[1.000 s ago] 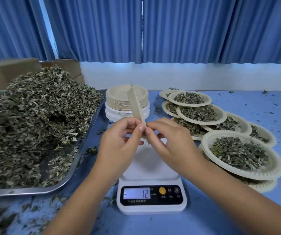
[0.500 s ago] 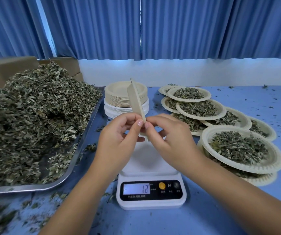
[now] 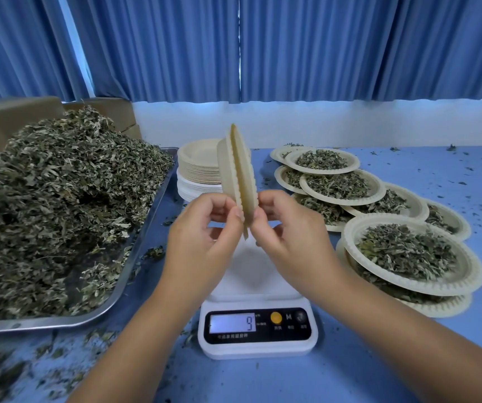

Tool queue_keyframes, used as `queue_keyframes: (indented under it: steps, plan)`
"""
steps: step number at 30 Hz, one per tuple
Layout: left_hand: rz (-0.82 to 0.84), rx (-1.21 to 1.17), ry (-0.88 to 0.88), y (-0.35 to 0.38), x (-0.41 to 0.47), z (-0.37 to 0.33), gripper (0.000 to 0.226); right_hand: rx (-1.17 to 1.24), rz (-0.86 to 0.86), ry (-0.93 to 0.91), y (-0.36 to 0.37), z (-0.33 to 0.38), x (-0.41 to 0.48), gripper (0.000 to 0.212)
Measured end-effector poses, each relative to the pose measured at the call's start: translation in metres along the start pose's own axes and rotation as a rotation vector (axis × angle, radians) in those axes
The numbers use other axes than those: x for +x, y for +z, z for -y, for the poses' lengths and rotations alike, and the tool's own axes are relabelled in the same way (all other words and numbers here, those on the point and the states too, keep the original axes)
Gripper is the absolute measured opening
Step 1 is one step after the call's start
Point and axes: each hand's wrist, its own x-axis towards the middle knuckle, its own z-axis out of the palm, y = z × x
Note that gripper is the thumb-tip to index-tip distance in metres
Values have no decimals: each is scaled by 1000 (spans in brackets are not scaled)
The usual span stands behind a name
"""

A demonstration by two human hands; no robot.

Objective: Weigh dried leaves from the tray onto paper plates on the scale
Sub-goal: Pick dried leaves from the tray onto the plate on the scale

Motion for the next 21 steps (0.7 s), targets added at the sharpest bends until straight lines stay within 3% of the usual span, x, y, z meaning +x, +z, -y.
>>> queue_keyframes:
  steps: [10,13,15,21]
  plan:
    - [-349,-164,-146,-24,18,14,4,-422,95,-146,-15,-10,-3,21]
    - [-433,-151,-156,-36,26,20,16,-501,147,-212,-18,-3,-6,32]
    - [-458,-181,-165,-42,31,25,25,-497,211,-282,-18,1,-9,32]
    - [-453,-297,-211,-26,50,35,13,-482,454,-315,-18,-2,-13,30]
